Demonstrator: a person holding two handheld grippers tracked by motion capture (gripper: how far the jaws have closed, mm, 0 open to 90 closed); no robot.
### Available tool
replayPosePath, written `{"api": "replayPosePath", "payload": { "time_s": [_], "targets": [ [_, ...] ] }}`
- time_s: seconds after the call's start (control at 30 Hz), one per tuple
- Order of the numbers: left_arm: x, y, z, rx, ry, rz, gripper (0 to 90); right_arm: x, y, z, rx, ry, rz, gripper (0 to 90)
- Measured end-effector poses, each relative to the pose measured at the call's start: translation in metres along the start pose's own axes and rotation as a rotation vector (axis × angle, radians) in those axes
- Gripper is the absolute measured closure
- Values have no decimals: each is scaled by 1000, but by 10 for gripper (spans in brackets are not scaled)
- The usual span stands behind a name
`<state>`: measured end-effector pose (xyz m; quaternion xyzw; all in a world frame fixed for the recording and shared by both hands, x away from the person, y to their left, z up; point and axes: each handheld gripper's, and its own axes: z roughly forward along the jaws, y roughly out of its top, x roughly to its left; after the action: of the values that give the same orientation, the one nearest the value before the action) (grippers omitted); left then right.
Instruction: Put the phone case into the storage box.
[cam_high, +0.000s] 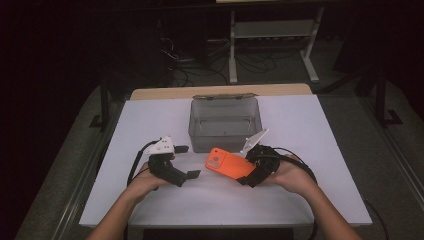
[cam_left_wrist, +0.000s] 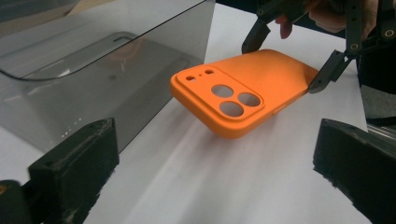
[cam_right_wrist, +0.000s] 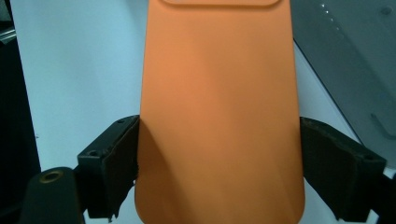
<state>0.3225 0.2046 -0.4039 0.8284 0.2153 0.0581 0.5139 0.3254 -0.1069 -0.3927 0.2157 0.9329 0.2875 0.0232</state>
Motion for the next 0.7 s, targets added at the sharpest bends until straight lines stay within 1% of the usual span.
{"api": "replayPosePath", "payload": {
  "time_s": [0.33, 0.7],
  "targets": [
    [-1, 5, 8, -13, -10, 12, 1, -1, 0, -1, -3, -1, -2, 159],
    [-4, 12, 17, -20, -31, 23, 1, 1, 0, 1, 2, 0, -3, 159]
  ]
}}
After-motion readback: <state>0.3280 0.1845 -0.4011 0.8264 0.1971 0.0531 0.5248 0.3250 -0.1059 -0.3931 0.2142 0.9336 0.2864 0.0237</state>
